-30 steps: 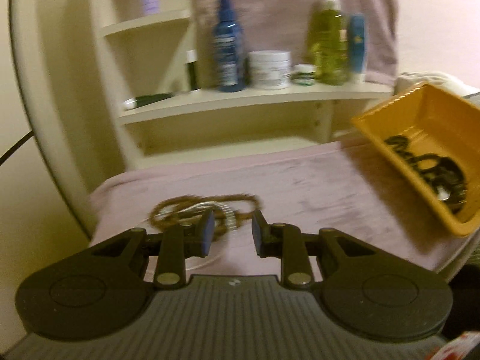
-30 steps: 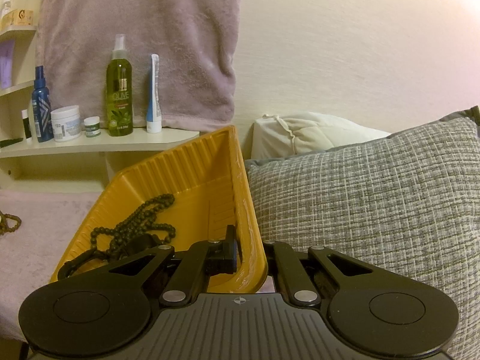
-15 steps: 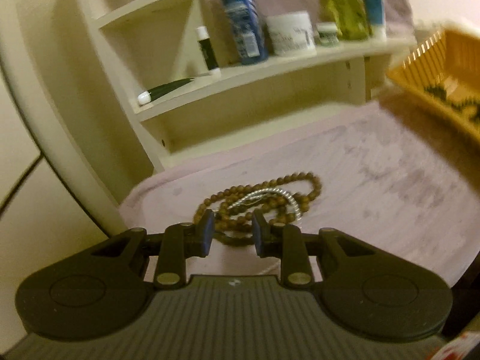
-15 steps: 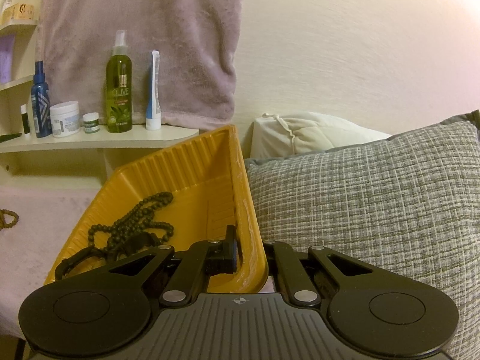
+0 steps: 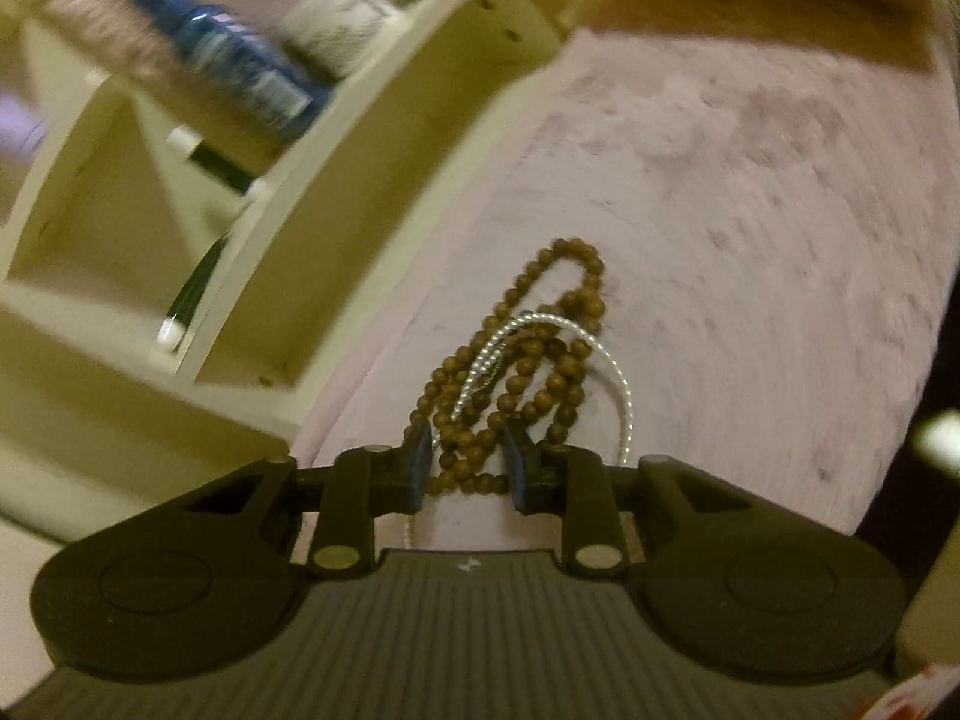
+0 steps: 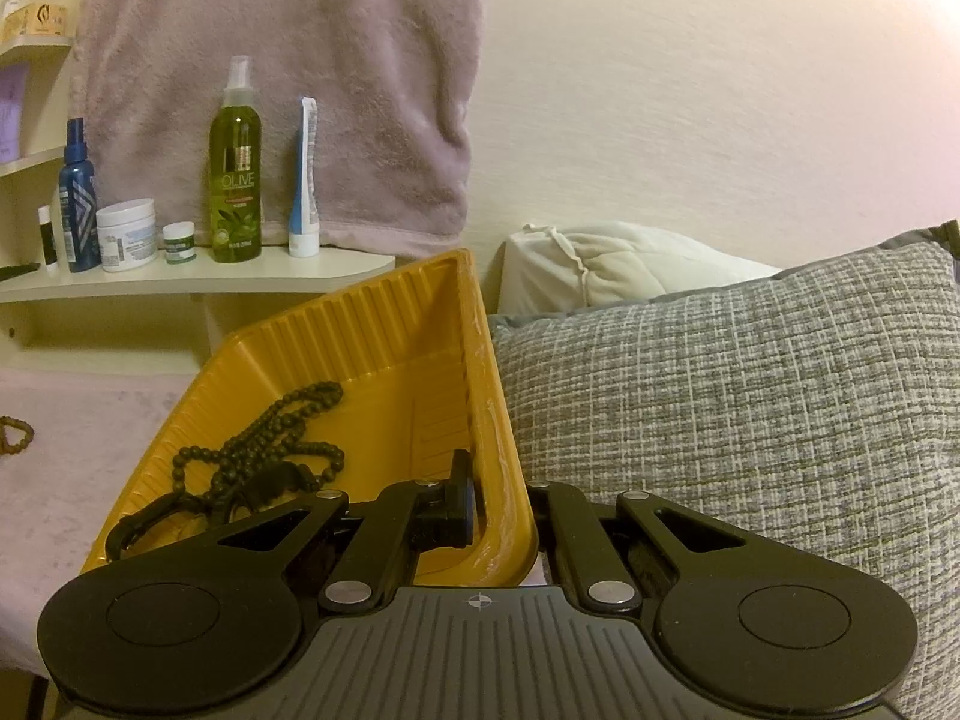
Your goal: Organize jewelry
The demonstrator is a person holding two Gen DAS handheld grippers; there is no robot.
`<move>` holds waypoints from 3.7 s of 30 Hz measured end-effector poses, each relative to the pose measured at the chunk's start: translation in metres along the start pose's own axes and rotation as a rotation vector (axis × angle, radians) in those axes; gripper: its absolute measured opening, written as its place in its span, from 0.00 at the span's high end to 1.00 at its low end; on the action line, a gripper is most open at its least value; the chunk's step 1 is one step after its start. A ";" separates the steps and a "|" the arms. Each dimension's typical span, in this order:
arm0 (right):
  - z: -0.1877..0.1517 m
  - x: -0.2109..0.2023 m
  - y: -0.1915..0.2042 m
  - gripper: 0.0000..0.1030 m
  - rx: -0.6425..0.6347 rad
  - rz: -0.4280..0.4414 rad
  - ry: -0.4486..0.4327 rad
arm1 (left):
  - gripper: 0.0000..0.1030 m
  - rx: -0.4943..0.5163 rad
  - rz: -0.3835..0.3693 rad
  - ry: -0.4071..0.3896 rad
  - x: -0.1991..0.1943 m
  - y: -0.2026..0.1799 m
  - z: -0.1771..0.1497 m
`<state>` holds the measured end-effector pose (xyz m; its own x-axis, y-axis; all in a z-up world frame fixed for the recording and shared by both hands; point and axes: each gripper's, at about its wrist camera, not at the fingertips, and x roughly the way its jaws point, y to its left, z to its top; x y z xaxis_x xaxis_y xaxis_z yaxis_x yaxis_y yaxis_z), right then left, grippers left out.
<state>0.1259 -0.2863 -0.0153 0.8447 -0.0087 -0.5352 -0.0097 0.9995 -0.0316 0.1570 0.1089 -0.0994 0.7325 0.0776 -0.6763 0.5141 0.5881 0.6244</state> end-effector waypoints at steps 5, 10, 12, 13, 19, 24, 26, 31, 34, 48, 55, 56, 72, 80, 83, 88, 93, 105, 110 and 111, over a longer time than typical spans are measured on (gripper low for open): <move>0.000 0.000 0.000 0.95 -0.001 0.000 -0.001 | 0.92 0.070 -0.019 0.010 -0.001 -0.003 -0.002; 0.000 0.000 -0.001 0.95 0.000 0.000 -0.002 | 0.96 -0.009 0.012 -0.030 -0.014 0.013 -0.003; 0.000 0.000 -0.001 0.95 0.000 0.000 -0.002 | 0.96 -0.053 0.021 -0.060 -0.025 0.023 -0.003; 0.000 0.000 -0.001 0.95 0.000 0.001 -0.002 | 0.96 -0.073 0.029 -0.074 -0.030 0.028 -0.002; 0.001 -0.001 0.000 0.95 -0.002 0.003 -0.007 | 0.96 -0.208 0.057 -0.172 -0.059 0.066 0.005; 0.002 -0.001 0.001 0.95 -0.004 0.005 -0.010 | 0.96 -0.292 0.063 -0.245 -0.084 0.086 0.015; 0.002 -0.002 0.001 0.95 -0.004 0.006 -0.011 | 0.96 -0.315 0.056 -0.270 -0.092 0.092 0.019; 0.002 -0.002 0.002 0.95 -0.005 0.007 -0.013 | 0.96 -0.346 0.044 -0.312 -0.103 0.101 0.030; 0.003 -0.002 0.002 0.95 -0.005 0.008 -0.014 | 0.96 -0.352 0.043 -0.332 -0.109 0.103 0.036; 0.005 -0.004 0.005 0.95 -0.005 0.013 -0.019 | 0.96 -0.347 0.027 -0.404 -0.125 0.106 0.066; 0.006 -0.003 0.005 0.95 -0.002 0.018 -0.021 | 1.00 -0.345 -0.008 -0.477 -0.139 0.106 0.094; 0.006 -0.003 0.005 0.95 -0.001 0.018 -0.022 | 1.00 -0.348 -0.013 -0.490 -0.142 0.107 0.098; 0.003 -0.005 0.003 0.95 0.007 0.022 -0.022 | 0.95 -0.411 -0.159 -0.323 -0.073 0.040 0.085; 0.001 -0.003 0.003 0.95 0.002 0.014 -0.014 | 0.89 -0.481 -0.181 -0.158 -0.019 0.003 0.061; 0.001 -0.001 0.002 0.95 0.001 0.011 -0.010 | 0.89 -0.538 -0.177 -0.139 -0.007 0.000 0.061; 0.001 -0.002 0.002 0.95 -0.005 0.014 -0.008 | 0.89 -0.600 -0.177 -0.091 0.012 0.001 0.067; 0.002 -0.002 0.002 0.95 -0.010 0.015 -0.007 | 0.89 -0.661 -0.179 -0.046 0.026 0.005 0.065; 0.001 -0.001 0.001 0.95 -0.006 0.013 -0.007 | 0.94 -0.655 -0.168 -0.086 0.010 0.014 0.072; 0.001 -0.002 0.002 0.95 -0.004 0.017 -0.014 | 0.95 -0.652 -0.160 -0.174 -0.021 0.036 0.082; 0.001 -0.003 0.002 0.95 -0.004 0.018 -0.015 | 0.95 -0.650 -0.163 -0.184 -0.026 0.042 0.085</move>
<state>0.1240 -0.2840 -0.0129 0.8524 0.0096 -0.5228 -0.0269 0.9993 -0.0254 0.1972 0.0629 -0.0226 0.7621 -0.1562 -0.6283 0.2941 0.9481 0.1211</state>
